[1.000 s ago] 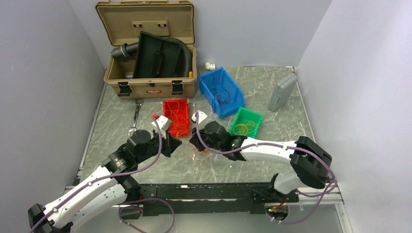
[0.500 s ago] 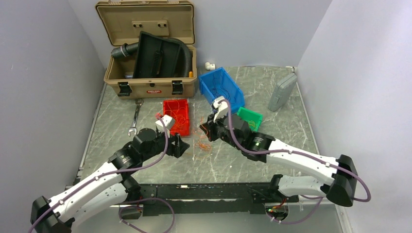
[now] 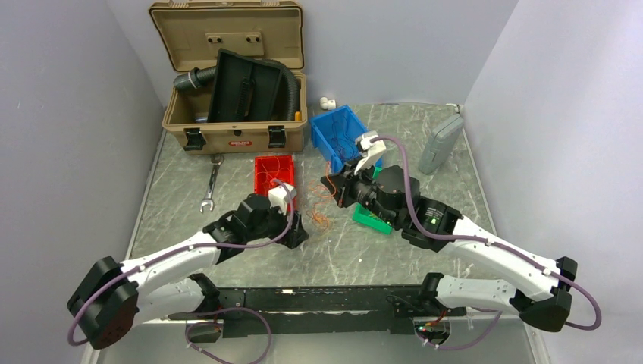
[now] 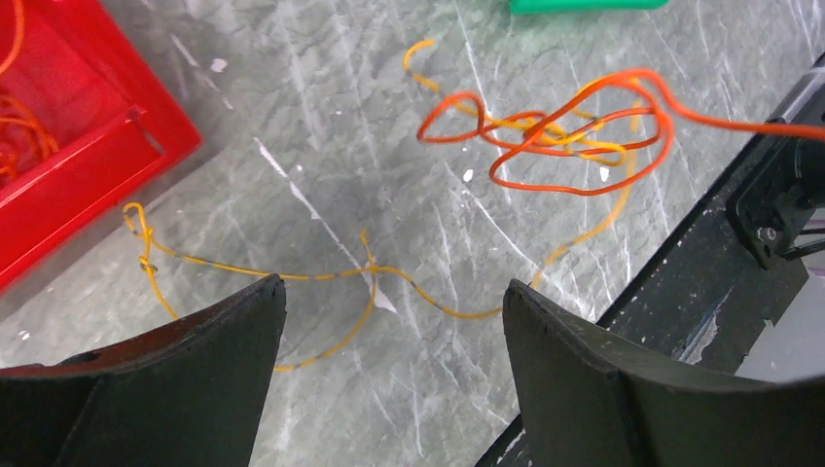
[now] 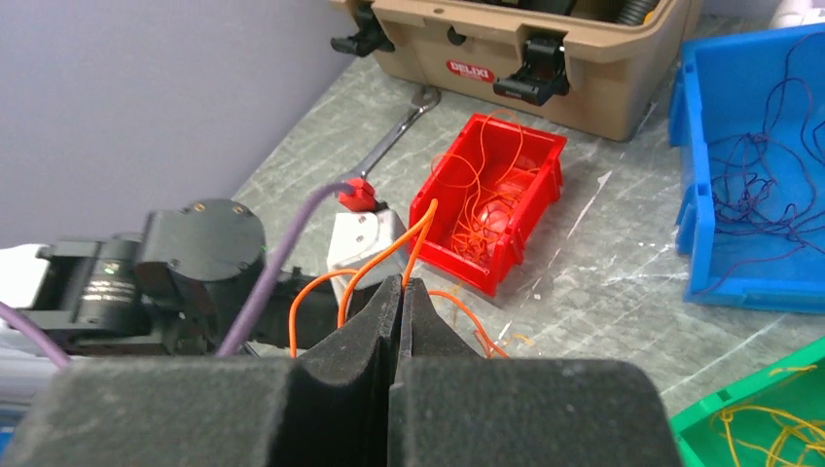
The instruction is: Untangle the cables
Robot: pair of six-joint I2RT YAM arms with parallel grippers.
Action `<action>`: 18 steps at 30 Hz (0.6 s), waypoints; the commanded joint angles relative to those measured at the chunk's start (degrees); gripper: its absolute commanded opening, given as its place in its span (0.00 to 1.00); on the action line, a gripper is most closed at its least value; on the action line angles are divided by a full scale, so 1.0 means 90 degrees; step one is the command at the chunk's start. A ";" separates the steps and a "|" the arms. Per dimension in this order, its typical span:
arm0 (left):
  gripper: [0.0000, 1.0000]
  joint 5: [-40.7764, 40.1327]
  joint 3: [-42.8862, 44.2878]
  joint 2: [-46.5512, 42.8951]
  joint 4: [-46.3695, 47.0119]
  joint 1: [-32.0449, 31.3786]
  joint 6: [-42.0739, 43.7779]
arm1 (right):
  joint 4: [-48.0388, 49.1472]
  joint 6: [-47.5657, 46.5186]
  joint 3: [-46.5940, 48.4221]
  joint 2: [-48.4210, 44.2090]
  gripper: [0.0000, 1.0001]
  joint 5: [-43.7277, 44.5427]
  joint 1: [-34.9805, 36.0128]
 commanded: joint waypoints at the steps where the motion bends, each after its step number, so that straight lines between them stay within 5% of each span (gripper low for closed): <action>1: 0.85 0.0674 0.0113 0.0345 0.1022 -0.0083 0.0002 | -0.0181 0.0139 0.0418 -0.0218 0.00 0.0297 0.0000; 11: 0.89 0.1451 -0.0478 0.0603 0.3189 -0.0220 0.0237 | -0.0187 0.0211 0.0603 -0.0183 0.00 0.0444 -0.0006; 18: 0.82 0.1780 -0.0249 0.0999 0.3408 -0.0575 0.0772 | -0.0134 0.0228 0.0728 -0.0094 0.00 0.0432 -0.0014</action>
